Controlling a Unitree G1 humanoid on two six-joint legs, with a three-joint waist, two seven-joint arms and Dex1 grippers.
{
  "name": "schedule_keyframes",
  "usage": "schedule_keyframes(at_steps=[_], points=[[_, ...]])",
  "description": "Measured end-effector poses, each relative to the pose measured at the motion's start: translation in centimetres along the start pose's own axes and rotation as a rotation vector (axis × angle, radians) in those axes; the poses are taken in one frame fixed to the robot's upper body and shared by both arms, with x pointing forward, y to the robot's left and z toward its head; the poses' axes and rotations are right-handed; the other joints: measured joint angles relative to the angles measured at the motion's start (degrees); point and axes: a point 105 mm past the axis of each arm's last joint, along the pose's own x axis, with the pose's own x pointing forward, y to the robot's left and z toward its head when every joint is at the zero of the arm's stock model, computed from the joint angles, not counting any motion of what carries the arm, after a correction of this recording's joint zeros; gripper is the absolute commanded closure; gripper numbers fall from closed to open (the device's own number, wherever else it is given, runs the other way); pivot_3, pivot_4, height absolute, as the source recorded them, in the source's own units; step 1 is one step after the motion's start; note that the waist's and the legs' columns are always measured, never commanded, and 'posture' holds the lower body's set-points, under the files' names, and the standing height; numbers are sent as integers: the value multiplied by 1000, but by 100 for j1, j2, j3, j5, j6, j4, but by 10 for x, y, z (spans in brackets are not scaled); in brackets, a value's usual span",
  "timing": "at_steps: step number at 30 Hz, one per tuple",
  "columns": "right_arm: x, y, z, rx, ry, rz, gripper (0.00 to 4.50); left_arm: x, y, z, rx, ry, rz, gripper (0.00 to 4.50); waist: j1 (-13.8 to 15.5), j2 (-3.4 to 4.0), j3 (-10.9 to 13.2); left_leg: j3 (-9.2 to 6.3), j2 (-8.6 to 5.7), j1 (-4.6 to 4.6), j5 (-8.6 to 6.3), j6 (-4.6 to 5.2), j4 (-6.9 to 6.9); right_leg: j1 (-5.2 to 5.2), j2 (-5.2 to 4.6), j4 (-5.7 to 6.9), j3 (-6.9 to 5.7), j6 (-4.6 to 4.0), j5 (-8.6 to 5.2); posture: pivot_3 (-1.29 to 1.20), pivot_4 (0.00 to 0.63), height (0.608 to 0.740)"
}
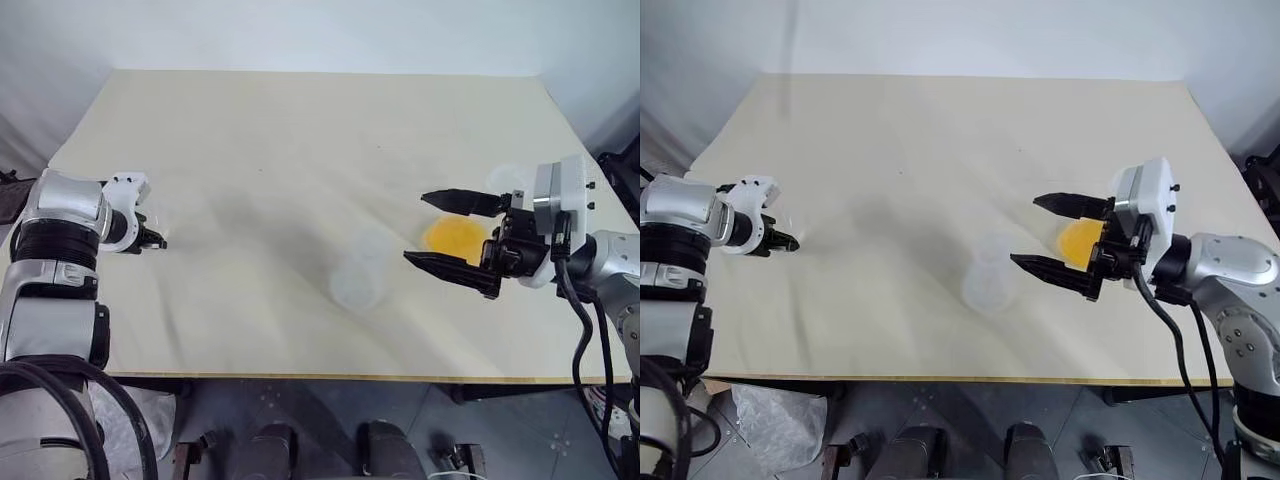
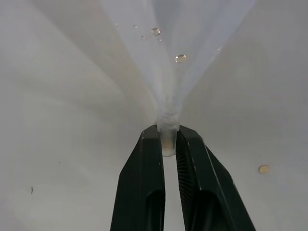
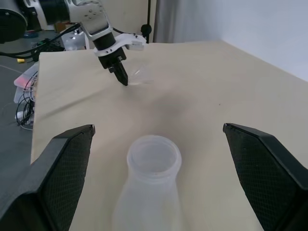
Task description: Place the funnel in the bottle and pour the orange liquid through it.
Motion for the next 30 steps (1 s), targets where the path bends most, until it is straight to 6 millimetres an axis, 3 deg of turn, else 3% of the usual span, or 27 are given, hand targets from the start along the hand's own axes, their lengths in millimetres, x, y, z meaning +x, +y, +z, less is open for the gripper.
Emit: schedule_keyframes(at_steps=[4,6,9,13,18,22,30], points=[[-1,-2,-1,-1,4,-6,0,0,0,6,22,-78,-13,4423,5,0,0,-3,3,-3,0,0,3,-2,-1,0,0,0,0,0,150,740],[-1,-2,-1,-3,6,-7,0,-3,-4,22,77,-210,-39,4423,13,-1,0,-8,5,-12,0,0,10,-5,-1,0,-2,0,0,0,150,740],[0,-3,-1,-11,8,-9,0,-20,-31,53,200,-461,-135,4423,37,-1,0,-13,2,-21,0,0,18,-6,-6,-4,-5,0,0,0,150,740],[0,-5,1,-31,7,-19,0,-47,-80,73,387,-721,-332,4423,38,-1,0,-14,-5,-22,-1,2,17,-5,-12,-5,-5,0,0,0,150,740],[-2,-6,0,-44,5,-34,0,-71,-131,73,524,-981,-584,4423,11,0,0,-7,0,-20,-1,2,16,-3,-6,-7,-8,0,0,0,150,740],[-9,-7,-8,-20,-7,-75,0,-81,-181,57,626,-1101,-871,4423,20,0,0,-6,-2,-18,-2,3,19,5,-6,-9,-11,0,0,0,150,740],[-16,0,-18,5,-8,-126,0,-121,-221,46,694,-1234,-1210,4423,5,1,-1,-3,0,-14,-2,3,17,7,-2,-8,-9,0,0,0,150,740]])
